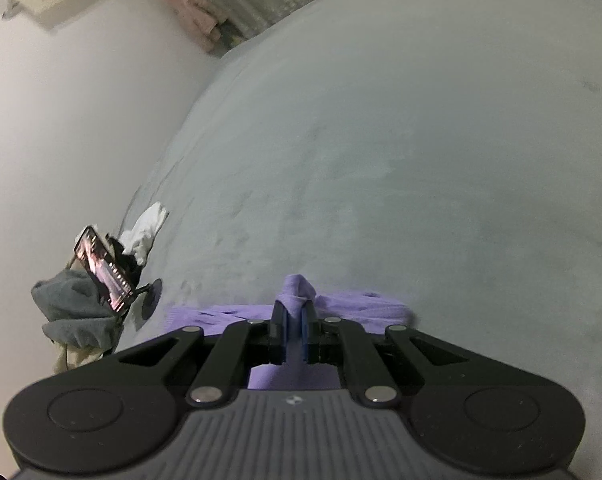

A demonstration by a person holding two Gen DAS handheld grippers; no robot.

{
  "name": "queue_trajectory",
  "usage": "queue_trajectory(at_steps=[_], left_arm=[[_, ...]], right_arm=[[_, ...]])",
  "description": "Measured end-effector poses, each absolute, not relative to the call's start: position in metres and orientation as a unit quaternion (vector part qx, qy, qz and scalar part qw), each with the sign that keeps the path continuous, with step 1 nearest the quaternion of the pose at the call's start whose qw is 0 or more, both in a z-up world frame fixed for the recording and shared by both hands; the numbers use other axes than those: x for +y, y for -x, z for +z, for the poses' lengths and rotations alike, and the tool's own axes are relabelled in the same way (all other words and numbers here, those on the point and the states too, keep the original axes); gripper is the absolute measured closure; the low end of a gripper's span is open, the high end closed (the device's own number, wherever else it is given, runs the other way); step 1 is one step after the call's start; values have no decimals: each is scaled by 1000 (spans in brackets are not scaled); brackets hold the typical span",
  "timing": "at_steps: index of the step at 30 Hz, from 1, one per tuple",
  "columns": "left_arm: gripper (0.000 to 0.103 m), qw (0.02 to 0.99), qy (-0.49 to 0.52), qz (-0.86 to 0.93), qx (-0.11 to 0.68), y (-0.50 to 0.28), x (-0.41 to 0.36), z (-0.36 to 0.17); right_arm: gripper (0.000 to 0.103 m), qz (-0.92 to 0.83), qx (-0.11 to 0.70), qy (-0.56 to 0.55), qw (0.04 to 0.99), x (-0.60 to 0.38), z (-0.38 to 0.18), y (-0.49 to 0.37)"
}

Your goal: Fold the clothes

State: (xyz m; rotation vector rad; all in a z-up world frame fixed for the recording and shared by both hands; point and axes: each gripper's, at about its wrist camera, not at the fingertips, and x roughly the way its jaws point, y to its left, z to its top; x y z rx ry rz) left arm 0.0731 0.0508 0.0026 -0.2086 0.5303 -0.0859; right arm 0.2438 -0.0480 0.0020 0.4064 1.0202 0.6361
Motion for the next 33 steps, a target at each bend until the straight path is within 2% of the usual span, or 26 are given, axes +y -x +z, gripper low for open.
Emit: queue_trajectory(at_steps=[10, 24, 26, 29, 31, 32, 33], left_arm=[[100, 952, 133, 62, 268, -62, 137, -6], [98, 937, 156, 150, 276, -55, 197, -21], [93, 935, 149, 156, 280, -57, 199, -24], [88, 933, 139, 165, 289, -59, 198, -26], [74, 931, 136, 166, 295, -59, 198, -26], [67, 931, 133, 166, 297, -57, 198, -25], [65, 931, 130, 165, 297, -55, 197, -24]], right_arm=[[97, 334, 495, -130, 791, 62, 0, -253], [97, 355, 515, -101, 774, 151, -22, -261], [96, 354, 516, -101, 773, 157, -26, -263], [89, 358, 518, -111, 769, 159, -31, -266], [72, 365, 517, -138, 762, 155, -33, -269], [71, 367, 511, -154, 762, 150, -32, -271], [71, 369, 505, -166, 762, 145, -30, -272]])
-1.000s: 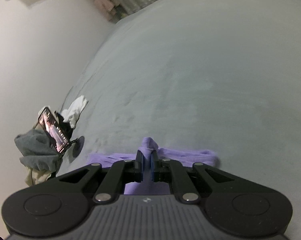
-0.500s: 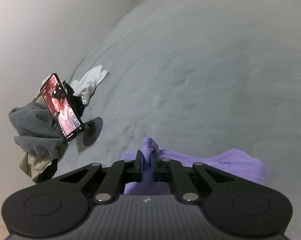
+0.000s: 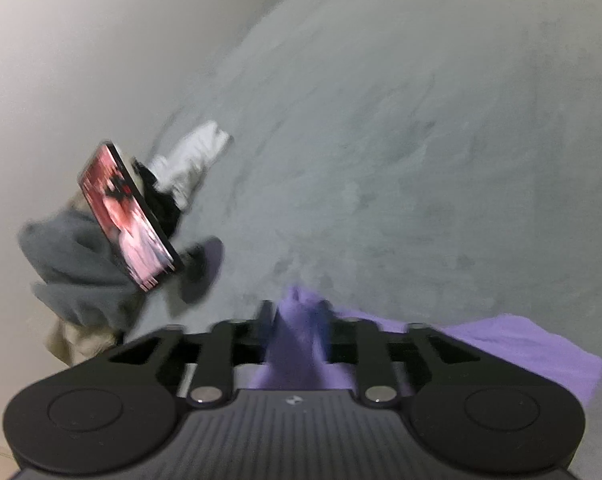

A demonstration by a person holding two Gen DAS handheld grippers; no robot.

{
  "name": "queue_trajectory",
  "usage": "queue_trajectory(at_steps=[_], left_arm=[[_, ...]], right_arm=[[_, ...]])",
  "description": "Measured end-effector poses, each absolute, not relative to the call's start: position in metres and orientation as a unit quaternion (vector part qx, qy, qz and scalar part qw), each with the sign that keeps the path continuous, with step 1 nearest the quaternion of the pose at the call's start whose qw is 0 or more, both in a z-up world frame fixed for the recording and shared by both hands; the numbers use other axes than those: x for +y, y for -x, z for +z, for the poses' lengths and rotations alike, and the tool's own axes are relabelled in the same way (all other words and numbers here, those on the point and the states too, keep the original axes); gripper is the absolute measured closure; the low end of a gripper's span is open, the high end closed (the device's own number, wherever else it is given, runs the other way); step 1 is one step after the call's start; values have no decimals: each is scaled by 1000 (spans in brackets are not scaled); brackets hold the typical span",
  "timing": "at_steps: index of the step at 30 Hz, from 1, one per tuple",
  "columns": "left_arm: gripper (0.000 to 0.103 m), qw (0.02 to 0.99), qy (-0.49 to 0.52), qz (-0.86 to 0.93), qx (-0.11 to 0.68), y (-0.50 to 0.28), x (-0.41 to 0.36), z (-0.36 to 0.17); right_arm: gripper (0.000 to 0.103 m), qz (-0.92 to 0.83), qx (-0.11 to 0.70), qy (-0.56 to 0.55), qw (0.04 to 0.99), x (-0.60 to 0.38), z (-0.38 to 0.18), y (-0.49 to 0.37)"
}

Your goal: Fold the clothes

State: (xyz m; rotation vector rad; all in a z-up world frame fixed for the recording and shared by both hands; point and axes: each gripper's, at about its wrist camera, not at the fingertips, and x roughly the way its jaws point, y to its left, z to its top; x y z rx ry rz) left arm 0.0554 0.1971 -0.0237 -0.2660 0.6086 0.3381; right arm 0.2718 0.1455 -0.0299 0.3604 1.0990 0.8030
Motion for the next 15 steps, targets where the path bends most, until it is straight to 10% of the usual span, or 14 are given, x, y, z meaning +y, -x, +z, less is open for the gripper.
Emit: queue_trajectory(at_steps=[15], left_arm=[[59, 955, 16, -34, 293, -125, 191, 3]], right_arm=[[71, 274, 397, -70, 873, 56, -16, -210]])
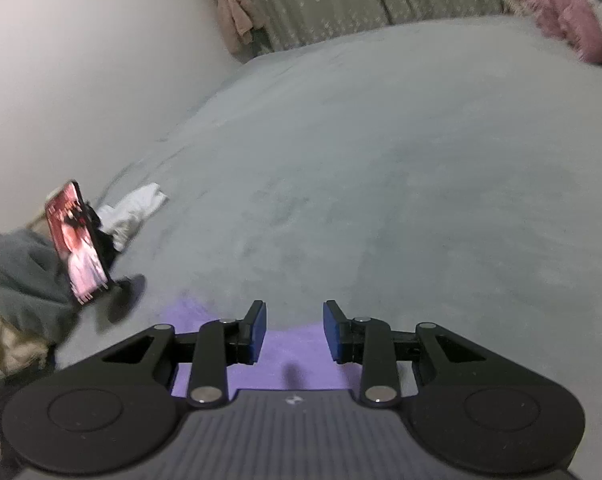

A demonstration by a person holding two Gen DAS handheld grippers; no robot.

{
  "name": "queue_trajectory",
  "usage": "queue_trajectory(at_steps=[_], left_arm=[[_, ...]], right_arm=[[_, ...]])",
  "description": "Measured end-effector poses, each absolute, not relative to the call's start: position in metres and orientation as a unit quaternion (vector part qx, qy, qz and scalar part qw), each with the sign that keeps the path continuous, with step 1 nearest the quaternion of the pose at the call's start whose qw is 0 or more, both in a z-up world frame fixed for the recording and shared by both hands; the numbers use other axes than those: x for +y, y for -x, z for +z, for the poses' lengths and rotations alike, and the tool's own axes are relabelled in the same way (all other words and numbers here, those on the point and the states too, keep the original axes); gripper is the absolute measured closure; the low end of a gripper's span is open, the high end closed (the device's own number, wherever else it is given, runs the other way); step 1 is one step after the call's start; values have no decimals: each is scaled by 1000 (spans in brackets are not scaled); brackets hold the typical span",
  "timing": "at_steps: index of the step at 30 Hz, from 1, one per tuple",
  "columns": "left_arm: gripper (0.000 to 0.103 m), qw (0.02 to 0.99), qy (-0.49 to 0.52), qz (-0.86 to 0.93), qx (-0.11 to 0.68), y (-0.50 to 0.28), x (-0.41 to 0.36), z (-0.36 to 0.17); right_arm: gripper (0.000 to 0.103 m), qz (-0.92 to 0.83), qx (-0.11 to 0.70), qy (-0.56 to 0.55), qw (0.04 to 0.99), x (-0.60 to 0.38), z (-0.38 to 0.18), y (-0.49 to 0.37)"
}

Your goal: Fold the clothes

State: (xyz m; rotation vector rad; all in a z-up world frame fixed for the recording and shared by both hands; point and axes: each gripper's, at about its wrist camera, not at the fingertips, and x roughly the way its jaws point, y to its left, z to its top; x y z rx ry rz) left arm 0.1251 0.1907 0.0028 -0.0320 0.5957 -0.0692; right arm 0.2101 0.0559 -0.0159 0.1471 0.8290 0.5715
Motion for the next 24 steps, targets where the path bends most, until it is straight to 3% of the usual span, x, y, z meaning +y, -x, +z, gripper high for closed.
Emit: queue_trajectory(at_steps=[14, 18, 24], left_arm=[[65, 951, 87, -8, 298, -157, 247, -63], [68, 952, 108, -5, 287, -154, 252, -63], [63, 965, 81, -29, 249, -114, 245, -34]], right_arm=[[73, 259, 369, -52, 891, 39, -63, -191], [71, 259, 357, -56, 896, 38, -56, -180], [70, 291, 317, -2, 903, 51, -41, -142]])
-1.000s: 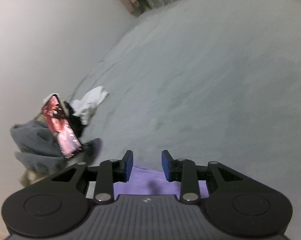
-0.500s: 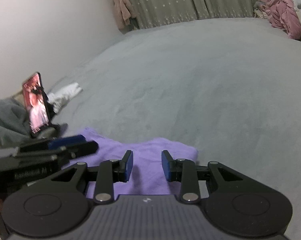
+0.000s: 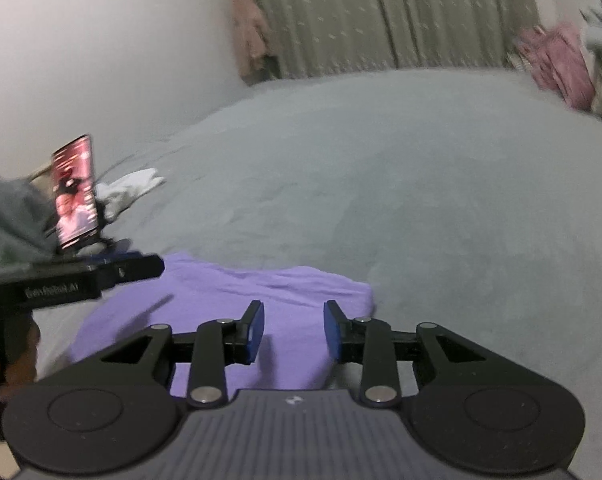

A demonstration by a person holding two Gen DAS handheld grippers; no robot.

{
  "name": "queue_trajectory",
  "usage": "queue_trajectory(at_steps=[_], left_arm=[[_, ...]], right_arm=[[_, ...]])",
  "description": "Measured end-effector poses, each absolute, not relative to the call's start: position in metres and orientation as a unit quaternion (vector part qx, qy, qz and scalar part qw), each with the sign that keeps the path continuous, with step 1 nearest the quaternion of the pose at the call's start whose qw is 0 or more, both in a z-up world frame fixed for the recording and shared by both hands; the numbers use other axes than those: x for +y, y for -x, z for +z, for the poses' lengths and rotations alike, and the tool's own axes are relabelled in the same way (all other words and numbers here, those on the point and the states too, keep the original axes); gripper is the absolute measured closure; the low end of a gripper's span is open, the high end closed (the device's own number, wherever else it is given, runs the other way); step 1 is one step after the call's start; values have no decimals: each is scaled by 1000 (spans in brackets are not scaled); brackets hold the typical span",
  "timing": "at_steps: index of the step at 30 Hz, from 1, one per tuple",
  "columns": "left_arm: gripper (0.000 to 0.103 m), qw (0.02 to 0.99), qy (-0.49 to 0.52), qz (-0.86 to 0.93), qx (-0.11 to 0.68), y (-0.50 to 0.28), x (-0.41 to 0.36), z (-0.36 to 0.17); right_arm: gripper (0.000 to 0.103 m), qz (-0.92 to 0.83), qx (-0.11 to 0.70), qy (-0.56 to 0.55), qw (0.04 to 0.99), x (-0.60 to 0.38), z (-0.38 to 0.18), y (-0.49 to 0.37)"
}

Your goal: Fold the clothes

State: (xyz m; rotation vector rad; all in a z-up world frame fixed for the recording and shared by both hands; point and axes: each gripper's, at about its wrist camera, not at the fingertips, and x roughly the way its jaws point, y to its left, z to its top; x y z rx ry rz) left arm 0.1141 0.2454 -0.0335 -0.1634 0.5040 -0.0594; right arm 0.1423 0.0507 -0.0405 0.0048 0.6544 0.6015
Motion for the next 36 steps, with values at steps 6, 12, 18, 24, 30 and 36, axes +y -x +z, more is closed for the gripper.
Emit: queue_trajectory(at_steps=[6, 12, 18, 24, 30, 36], left_arm=[[64, 961, 43, -77, 262, -79, 238, -42], [69, 957, 33, -54, 283, -74, 250, -63], [62, 951, 56, -43, 300, -79, 264, -71], [61, 951, 49, -35, 302, -76, 265, -67], [63, 964, 53, -22, 259, -66, 264, -44], [56, 966, 16, -6, 257, -67, 237, -25]], right_arm=[[66, 322, 288, 61, 900, 64, -42, -103], [66, 316, 300, 69, 897, 49, -54, -84], [65, 299, 316, 49, 899, 34, -60, -82], [65, 292, 308, 68, 903, 32, -58, -70], [65, 278, 297, 46, 913, 23, -47, -66], [62, 247, 321, 24, 914, 20, -40, -63]])
